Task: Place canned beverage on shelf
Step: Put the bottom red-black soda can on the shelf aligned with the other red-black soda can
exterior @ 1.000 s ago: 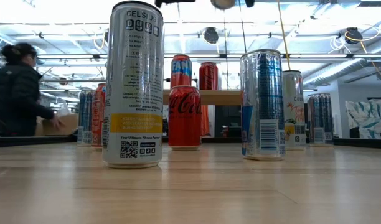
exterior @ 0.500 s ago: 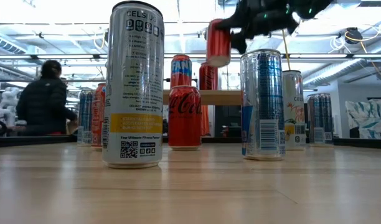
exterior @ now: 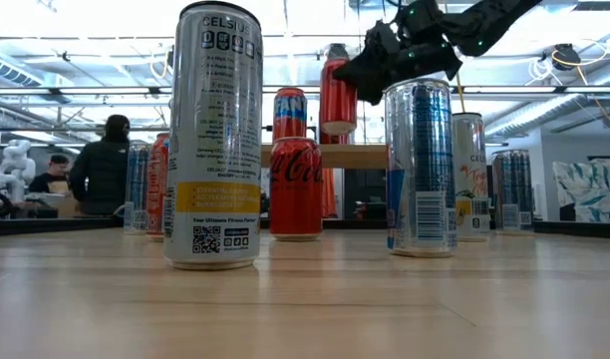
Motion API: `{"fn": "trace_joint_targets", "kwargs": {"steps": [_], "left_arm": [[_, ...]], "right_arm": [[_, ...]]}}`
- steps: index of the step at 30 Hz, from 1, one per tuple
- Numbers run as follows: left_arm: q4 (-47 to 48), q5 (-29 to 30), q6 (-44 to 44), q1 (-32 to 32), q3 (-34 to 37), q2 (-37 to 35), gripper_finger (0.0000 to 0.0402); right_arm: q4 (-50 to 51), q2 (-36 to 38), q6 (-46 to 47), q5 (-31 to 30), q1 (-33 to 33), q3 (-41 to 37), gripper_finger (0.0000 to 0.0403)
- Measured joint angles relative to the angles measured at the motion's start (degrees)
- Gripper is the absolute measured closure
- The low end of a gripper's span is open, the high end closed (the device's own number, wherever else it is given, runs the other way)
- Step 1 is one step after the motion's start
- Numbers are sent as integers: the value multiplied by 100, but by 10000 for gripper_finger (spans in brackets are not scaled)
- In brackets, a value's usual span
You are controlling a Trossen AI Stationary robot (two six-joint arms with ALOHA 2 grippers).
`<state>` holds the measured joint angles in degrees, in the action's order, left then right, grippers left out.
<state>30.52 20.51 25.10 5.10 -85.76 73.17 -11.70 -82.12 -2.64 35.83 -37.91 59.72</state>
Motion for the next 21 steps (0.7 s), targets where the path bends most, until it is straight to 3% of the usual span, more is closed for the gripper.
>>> {"fn": "trace_joint_targets", "kwargs": {"steps": [21], "left_arm": [[51,33,-50,0,0,4,7]], "right_arm": [[210,-100,-430,-471,0,0,127]]}}
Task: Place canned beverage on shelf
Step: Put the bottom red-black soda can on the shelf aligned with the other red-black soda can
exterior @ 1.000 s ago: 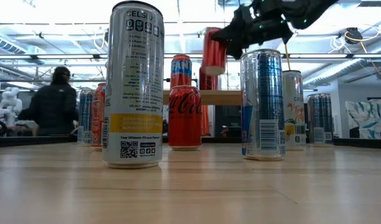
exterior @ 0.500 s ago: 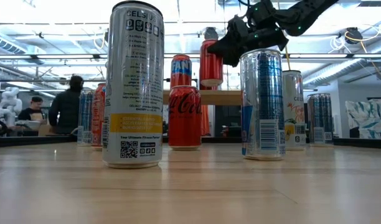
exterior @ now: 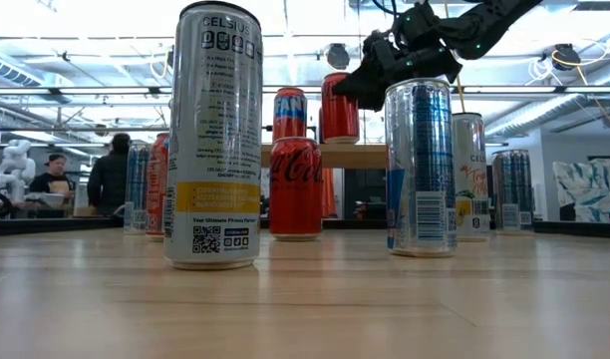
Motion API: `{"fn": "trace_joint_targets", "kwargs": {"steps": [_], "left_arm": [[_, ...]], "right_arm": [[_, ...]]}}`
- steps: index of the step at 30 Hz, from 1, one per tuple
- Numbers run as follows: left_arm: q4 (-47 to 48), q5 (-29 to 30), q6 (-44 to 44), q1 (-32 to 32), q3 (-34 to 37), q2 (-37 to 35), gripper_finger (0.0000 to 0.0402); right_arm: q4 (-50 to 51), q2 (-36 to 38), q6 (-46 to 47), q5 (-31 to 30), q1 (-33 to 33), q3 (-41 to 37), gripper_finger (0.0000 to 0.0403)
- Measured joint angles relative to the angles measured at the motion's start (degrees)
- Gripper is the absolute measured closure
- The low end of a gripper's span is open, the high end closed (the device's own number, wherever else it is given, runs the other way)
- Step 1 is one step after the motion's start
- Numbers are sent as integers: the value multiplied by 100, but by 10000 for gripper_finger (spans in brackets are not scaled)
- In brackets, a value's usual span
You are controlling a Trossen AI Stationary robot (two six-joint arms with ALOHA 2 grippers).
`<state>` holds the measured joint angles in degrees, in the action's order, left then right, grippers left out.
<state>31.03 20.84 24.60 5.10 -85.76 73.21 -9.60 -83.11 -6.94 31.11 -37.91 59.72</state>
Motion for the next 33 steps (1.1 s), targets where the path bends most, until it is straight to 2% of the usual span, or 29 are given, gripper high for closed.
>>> {"fn": "trace_joint_targets", "kwargs": {"steps": [7,13,18,27,33], "left_arm": [[-5,0,2,0,0,0,7],[-5,-2,13,0,0,0,7],[-5,-40,17,0,0,0,7],[-4,-51,56,-21,0,0,7],[170,80,62,-171,0,0,7]], "right_arm": [[225,-1,-11,-285,0,1,91],[161,0,-22,-295,-59,20,56],[210,94,191,-272,-113,20,44],[271,786,854,-260,-192,17,33],[1531,1447,973,-245,-174,17,36]]}}
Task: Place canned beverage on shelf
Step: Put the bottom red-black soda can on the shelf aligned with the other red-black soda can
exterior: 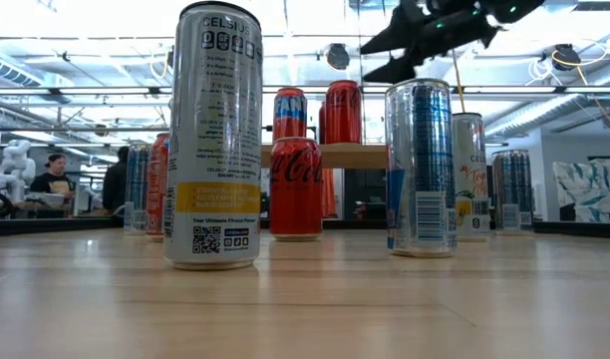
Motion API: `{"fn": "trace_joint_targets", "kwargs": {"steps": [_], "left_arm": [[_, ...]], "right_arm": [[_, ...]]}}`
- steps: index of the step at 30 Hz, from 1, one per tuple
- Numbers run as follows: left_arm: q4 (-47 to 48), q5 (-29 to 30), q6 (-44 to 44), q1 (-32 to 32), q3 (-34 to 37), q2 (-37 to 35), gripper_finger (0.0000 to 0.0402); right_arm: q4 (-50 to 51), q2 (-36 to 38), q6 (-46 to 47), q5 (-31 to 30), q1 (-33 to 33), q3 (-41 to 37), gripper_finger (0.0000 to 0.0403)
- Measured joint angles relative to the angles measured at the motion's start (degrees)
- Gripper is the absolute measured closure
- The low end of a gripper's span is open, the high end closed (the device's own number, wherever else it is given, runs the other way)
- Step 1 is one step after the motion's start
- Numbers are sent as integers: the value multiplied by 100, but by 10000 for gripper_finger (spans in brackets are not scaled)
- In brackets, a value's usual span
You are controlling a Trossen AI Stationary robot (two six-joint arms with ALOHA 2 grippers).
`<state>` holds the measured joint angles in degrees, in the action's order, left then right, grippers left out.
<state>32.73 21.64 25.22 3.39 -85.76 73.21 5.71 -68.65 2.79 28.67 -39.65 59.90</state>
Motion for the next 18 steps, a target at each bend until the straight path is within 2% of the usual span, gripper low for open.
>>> {"fn": "trace_joint_targets", "kwargs": {"steps": [5,9,14,18], "left_arm": [[337,250,140,-210,0,30,7],[386,285,144,-337,4,56,7],[388,426,150,-491,4,98,7],[375,651,150,-576,4,87,7]], "right_arm": [[1522,202,-12,-39,135,-8,51],[1925,130,461,-389,356,-9,82],[1771,-94,700,-565,685,-14,160],[1611,-353,747,-1146,958,-15,239]]}}
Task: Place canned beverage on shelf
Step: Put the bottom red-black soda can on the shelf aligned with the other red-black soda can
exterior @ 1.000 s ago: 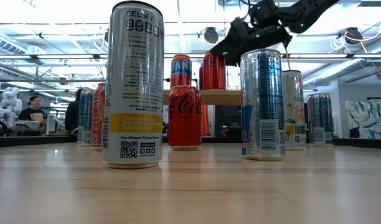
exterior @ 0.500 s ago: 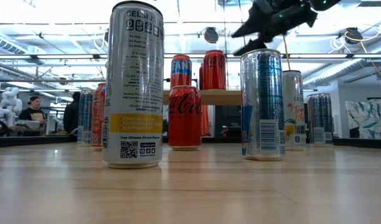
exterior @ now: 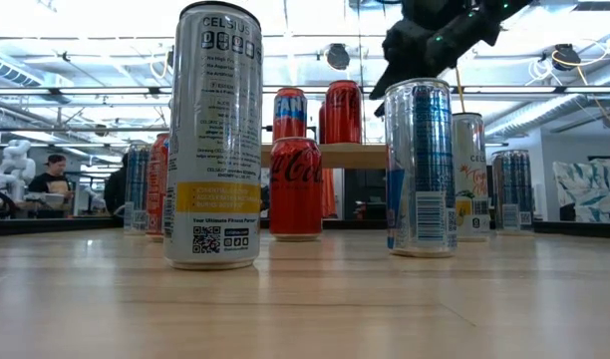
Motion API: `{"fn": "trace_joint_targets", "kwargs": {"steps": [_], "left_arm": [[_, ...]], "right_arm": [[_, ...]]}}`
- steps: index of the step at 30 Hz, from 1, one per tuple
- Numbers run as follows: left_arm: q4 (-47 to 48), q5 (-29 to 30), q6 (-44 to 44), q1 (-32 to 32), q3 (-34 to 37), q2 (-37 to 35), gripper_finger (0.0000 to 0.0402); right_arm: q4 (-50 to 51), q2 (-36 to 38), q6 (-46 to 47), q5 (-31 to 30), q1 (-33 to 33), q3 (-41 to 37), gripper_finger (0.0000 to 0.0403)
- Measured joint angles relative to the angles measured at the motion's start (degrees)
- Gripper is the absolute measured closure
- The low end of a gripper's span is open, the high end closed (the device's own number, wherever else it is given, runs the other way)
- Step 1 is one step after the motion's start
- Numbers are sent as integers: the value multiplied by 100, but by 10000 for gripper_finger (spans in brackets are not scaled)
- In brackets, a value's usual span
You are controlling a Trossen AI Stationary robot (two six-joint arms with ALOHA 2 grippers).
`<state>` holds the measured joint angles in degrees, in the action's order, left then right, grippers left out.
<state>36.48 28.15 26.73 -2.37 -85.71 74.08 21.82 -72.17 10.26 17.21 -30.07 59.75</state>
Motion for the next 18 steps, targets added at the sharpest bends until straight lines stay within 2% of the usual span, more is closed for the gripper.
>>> {"fn": "trace_joint_targets", "kwargs": {"steps": [3,10,18], "left_arm": [[-7,111,-3,-37,0,5,7],[-330,285,-50,-29,0,3,7],[-301,385,-30,-29,0,40,7]], "right_arm": [[-139,-147,162,-377,124,2,294],[-924,-419,193,-376,206,5,392],[-1349,-747,107,-376,195,6,392]]}}
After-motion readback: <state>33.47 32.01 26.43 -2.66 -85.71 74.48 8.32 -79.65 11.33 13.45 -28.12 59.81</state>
